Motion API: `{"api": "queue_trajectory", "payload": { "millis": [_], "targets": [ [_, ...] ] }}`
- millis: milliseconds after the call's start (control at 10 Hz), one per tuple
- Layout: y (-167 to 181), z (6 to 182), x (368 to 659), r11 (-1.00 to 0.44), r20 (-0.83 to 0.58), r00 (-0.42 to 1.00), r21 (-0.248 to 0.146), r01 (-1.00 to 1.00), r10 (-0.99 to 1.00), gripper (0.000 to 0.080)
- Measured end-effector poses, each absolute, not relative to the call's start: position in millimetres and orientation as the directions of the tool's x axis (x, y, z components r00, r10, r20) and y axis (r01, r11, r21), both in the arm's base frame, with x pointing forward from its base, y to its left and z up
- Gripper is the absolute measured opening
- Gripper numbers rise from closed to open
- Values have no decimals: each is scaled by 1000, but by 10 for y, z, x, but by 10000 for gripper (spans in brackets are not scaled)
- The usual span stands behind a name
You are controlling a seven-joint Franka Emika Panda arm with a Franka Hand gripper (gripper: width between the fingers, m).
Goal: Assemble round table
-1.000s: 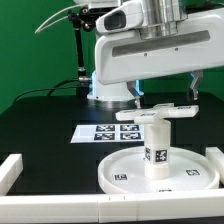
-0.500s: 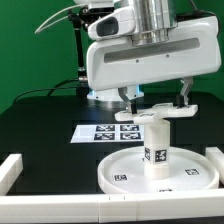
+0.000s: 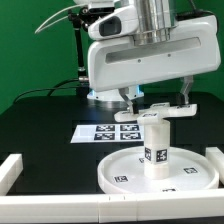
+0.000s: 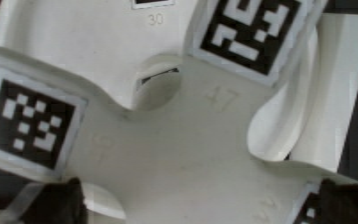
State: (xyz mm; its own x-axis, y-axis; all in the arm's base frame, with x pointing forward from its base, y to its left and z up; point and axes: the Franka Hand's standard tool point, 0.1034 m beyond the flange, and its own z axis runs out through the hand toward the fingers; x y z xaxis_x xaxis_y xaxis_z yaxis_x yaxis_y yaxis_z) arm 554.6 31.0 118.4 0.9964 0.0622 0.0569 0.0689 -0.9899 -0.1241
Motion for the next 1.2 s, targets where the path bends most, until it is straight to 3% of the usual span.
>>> {"api": "queue_trajectory", "payload": {
  "millis": [200, 500, 1200],
  "targets": [
    [309, 1184, 5545, -989, 58, 996, -123, 78, 72, 649],
    [299, 1191, 5530, -945, 72, 951, -117, 307, 300, 649],
    [276, 1122, 5497, -939, 69, 945, -114, 325, 319, 649]
  ]
}}
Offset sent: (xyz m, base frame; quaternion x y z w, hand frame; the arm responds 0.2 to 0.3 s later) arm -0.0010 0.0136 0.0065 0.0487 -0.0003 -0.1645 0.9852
